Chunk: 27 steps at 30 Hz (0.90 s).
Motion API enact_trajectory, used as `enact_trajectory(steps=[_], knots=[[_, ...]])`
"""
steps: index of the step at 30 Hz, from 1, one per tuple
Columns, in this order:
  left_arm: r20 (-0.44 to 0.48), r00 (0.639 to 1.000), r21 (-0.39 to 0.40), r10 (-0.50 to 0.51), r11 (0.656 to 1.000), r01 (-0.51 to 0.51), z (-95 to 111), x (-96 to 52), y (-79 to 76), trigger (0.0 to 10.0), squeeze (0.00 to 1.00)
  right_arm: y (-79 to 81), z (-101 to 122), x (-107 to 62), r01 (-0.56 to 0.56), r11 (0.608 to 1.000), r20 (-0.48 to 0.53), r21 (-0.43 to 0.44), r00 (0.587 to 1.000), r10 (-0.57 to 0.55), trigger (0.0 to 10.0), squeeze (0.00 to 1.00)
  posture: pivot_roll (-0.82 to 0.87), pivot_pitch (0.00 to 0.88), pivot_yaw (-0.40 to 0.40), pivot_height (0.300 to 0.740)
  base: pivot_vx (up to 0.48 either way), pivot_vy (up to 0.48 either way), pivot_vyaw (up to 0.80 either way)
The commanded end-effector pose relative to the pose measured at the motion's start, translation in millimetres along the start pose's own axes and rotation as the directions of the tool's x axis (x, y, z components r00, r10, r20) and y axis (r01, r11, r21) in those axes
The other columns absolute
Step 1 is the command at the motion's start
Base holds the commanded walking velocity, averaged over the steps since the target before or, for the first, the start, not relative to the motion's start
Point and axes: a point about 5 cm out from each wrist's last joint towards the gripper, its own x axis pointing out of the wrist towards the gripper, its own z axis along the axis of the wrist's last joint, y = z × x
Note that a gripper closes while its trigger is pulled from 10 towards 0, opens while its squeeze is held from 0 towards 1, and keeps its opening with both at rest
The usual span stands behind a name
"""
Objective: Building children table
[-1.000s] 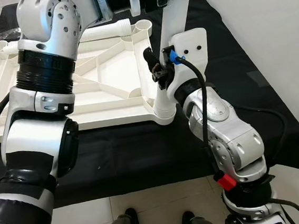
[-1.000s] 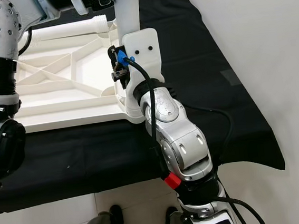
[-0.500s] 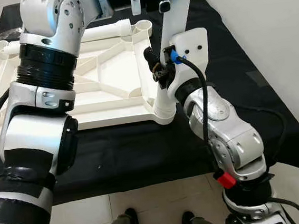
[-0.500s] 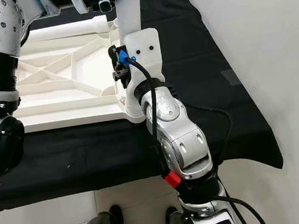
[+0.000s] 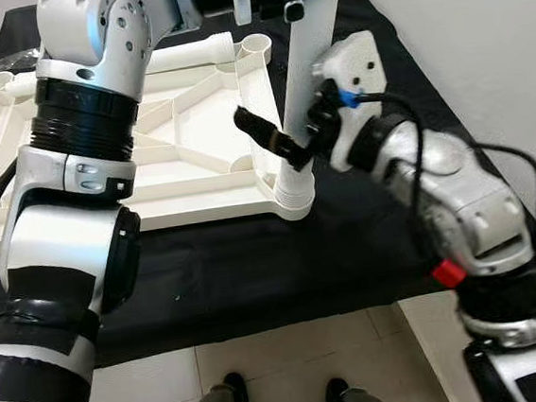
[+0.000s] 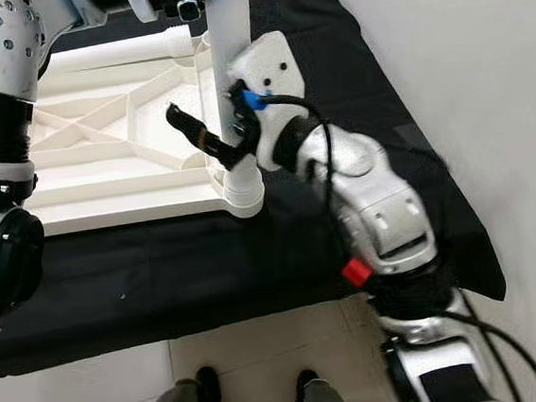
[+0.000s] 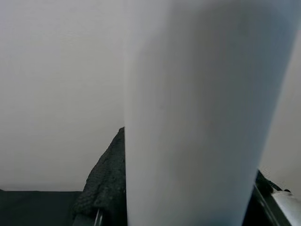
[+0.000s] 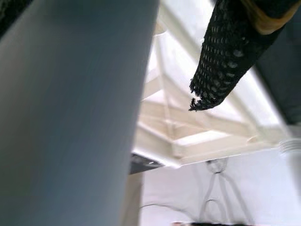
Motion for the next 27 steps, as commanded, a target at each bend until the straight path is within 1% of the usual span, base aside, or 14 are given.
enact_trajectory(steps=[1,3,6,8,9,10,11,12,14,16,19,24,25,27], knots=[[-0.008,1.0,-0.007,-0.03,1.0,0.029,-1,3.4,-3.3,0.0,0.0,4.2,2,1.1,-0.085,0.996,0.018,-0.015,0.996,0.085,10.0,0.0,0.04,0.285,0.014,0.74,0.0,0.0,0.0],[-0.001,0.999,-0.007,-0.035,0.999,0.035,1,3.5,-5.5,0.0,0.0,0.7,-1,-2.2,-0.195,0.981,0.034,0.0,0.98,0.195,10.0,0.0,0.04,0.288,0.01,0.74,0.0,0.0,0.0],[0.004,0.999,-0.008,-0.036,0.999,0.036,2,3.5,-6.2,0.0,0.0,-4.1,-3,-3.4,-0.22,0.975,0.045,0.011,0.975,0.22,10.0,0.0,0.04,0.288,0.01,0.74,0.0,0.0,0.0],[0.01,0.999,-0.015,-0.038,0.999,0.038,3,3.3,-7.5,0.0,0.0,-17.7,-6,-4.4,-0.237,0.97,0.085,0.053,0.969,0.233,10.0,0.0,0.05,0.289,0.006,0.74,0.0,0.0,0.0],[0.01,0.999,-0.015,-0.038,0.999,0.038,3,3.3,-7.5,0.0,0.0,-17.7,-6,-4.4,-0.237,0.97,0.085,0.053,0.969,0.233,10.0,0.0,0.05,0.289,0.006,0.74,0.0,0.0,0.0],[0.009,0.999,-0.017,-0.038,0.999,0.038,3,2.7,-8.1,0.0,0.0,-23.1,-7,-5.8,-0.264,0.962,0.108,0.076,0.961,0.255,0.0,0.0,0.05,0.291,0.005,0.74,0.0,0.0,0.0],[0.008,0.999,-0.017,-0.038,0.999,0.038,3,2.0,-8.4,0.0,0.0,-26.7,-8,-7.3,-0.293,0.952,0.122,0.083,0.951,0.283,0.0,0.0,0.05,0.291,0.005,0.74,0.0,0.0,0.0],[0.008,0.999,-0.017,-0.038,0.999,0.038,3,2.0,-8.4,0.0,0.0,-26.7,-8,-7.3,-0.293,0.952,0.122,0.083,0.951,0.283,0.0,0.0,0.05,0.291,0.005,0.74,0.0,0.0,0.0],[0.006,0.999,-0.019,-0.038,0.999,0.039,4,0.6,-9.4,0.0,0.0,-29.7,-10,-10.3,-0.345,0.935,0.134,0.084,0.934,0.332,0.0,0.0,0.06,0.292,0.002,0.74,0.0,0.0,0.0],[0.006,0.999,-0.019,-0.038,0.999,0.039,4,0.6,-9.4,0.0,0.0,-29.7,-10,-10.3,-0.345,0.935,0.134,0.084,0.934,0.332,0.0,0.0,0.06,0.292,0.002,0.74,0.0,0.0,0.0],[0.006,0.999,-0.02,-0.04,0.999,0.041,5,-0.6,-10.6,0.0,0.0,-29.4,-13,-12.5,-0.386,0.919,0.131,0.082,0.918,0.374,0.0,0.0,0.06,0.295,0.005,0.74,0.0,0.0,0.0],[0.007,0.999,-0.015,-0.041,0.999,0.041,6,-0.9,-11.8,0.0,0.0,-28.6,-16,-13.3,-0.396,0.914,0.131,0.086,0.914,0.384,0.0,0.0,0.06,0.295,0.008,0.74,0.0,0.0,0.0],[0.019,0.999,0.005,-0.032,0.999,0.032,7,0.8,-12.6,0.3,0.0,-27.6,-18,-12.5,-0.385,0.918,0.138,0.092,0.918,0.371,0.0,0.0,0.06,0.295,0.008,0.74,0.0,0.0,0.0],[0.034,0.999,0.027,-0.02,0.999,0.02,9,2.8,-13.5,0.3,0.0,-27.3,-20,-11.1,-0.375,0.922,0.149,0.098,0.921,0.359,0.0,0.0,0.06,0.295,0.008,0.74,0.0,0.0,0.0]])
